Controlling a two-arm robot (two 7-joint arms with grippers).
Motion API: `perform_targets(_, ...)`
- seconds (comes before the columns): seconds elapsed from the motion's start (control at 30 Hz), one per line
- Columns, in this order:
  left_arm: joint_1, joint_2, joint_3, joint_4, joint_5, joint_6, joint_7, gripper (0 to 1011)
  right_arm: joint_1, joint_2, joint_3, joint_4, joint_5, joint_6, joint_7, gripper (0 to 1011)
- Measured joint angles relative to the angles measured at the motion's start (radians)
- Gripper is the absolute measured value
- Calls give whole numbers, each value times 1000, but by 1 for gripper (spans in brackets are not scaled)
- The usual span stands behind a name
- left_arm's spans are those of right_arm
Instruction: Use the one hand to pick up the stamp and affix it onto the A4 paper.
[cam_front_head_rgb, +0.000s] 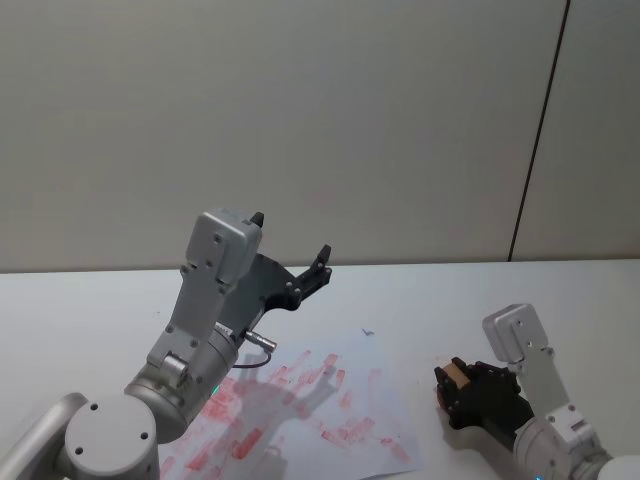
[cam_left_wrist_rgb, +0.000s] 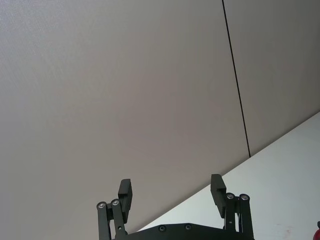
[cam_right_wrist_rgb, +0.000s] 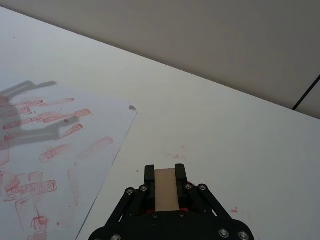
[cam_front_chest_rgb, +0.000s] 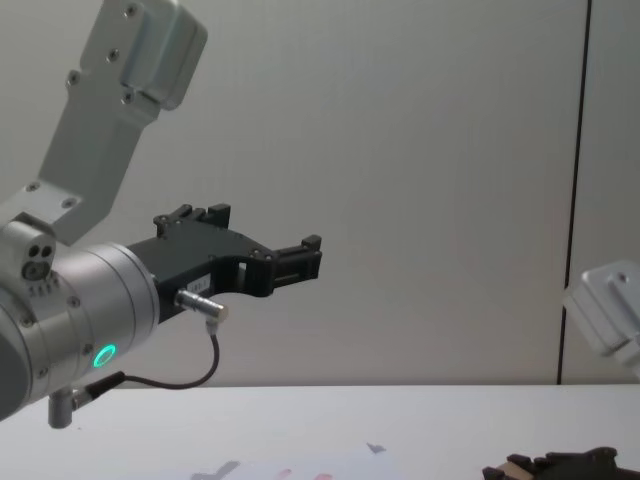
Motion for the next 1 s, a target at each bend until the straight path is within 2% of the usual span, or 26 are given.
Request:
perform_targets(0.3,0,0,0,0,0,0,0,1001,1,2,4,-19,1,-26,6,218)
perform_targets(0.5,0,0,0,0,0,0,0,1001,11,-2,6,-54,20,-54,26,218)
perform_targets(0.77,0,0,0,0,0,0,0,1001,39,-26,-2,-95,52,-74,82,218)
perform_targets(1.0,0,0,0,0,0,0,0,1001,65,-55,-22,-106,69,-59,143,218)
